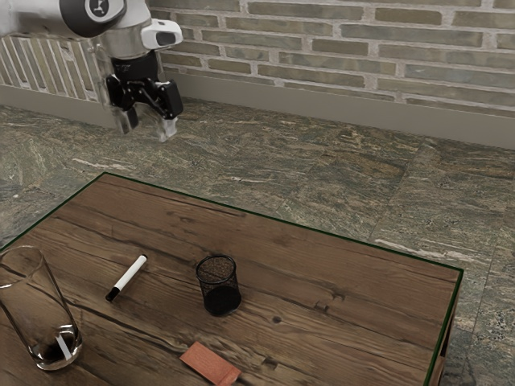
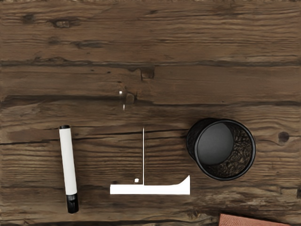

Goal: Put the marker into the pen holder.

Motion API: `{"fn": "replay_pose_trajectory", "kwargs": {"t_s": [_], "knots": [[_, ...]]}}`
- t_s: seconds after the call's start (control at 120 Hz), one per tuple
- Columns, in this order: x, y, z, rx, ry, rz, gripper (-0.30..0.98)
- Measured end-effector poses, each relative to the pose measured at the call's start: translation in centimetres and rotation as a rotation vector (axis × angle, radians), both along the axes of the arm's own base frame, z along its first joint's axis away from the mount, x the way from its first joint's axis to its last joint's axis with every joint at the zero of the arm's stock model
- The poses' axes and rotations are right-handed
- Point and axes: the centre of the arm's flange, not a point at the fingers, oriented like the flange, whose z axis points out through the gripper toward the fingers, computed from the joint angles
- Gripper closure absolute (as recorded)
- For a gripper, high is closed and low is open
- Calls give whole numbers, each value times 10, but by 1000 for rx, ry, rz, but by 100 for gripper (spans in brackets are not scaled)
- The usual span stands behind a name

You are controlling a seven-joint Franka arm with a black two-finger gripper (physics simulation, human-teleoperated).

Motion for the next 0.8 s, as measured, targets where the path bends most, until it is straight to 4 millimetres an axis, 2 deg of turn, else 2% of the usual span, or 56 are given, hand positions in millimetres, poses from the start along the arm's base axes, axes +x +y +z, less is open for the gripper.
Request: {"fn": "replay_pose_trajectory", "kwargs": {"t_s": [0.017, 0.042, 0.067, 0.092, 0.167, 0.267, 0.3, 0.408, 0.542, 0.608, 0.675, 0.8], "knots": [[35, 0, -3, -2, -17, -4, 0], [76, 8, -27, 5, -9, 8, 1], [104, 24, -57, 14, 13, 29, 1], [124, 35, -84, 21, 36, 41, 1], [150, 46, -141, 29, 88, 38, 1], [154, 59, -186, 37, 135, 34, 2], [147, 69, -200, 39, 157, 42, 2], [91, 98, -235, 19, 204, 71, 2], [20, 112, -253, -8, 172, 82, 2], [-9, 121, -256, -8, 138, 87, 2], [-25, 128, -257, -1, 101, 86, 2], [-33, 140, -270, 14, 73, 87, 2]]}}
